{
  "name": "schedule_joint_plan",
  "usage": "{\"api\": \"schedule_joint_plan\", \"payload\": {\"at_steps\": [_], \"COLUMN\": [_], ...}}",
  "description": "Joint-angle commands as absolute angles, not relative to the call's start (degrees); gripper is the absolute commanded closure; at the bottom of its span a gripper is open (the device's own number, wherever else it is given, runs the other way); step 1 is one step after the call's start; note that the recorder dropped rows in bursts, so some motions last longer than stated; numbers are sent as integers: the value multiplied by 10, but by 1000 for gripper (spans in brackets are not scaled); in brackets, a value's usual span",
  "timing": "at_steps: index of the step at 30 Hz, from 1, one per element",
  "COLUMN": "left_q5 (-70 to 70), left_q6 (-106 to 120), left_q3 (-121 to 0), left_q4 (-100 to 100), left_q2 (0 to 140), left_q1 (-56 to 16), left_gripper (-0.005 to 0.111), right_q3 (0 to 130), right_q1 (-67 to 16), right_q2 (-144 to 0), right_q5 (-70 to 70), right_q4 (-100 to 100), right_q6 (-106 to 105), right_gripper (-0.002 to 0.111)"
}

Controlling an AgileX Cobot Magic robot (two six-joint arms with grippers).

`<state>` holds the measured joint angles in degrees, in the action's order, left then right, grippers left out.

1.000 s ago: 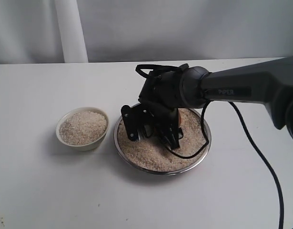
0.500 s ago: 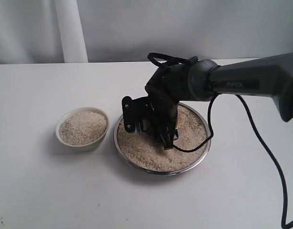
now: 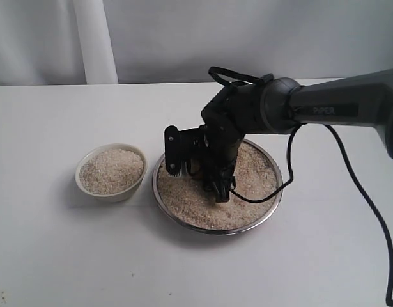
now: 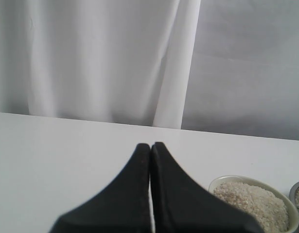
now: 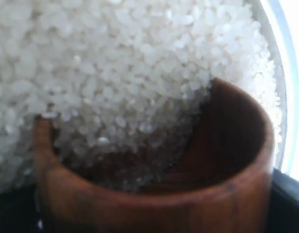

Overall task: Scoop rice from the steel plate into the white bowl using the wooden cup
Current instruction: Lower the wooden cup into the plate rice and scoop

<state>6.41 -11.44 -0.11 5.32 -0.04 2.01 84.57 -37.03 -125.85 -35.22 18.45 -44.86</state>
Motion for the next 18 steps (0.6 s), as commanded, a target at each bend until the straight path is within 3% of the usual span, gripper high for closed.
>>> {"api": "schedule_joint_plan", "payload": {"at_steps": [1, 8, 18], "left_q5": [62, 62, 62], "left_q6": [-117, -117, -117], "left_q3": [0, 0, 0], "left_q4": [50, 50, 50], "left_q2": [0, 0, 0], "left_q1": [17, 17, 17], "left_gripper": [107, 107, 107], "right_q3": [776, 724, 718], "right_q1": [-359, -346, -301], "right_q2": [-1281, -1281, -1250], "right_q5": [-305, -209, -187], "right_q4": [129, 77, -11], "right_q6": [-446, -446, -448], "right_gripper": [108, 108, 108]}}
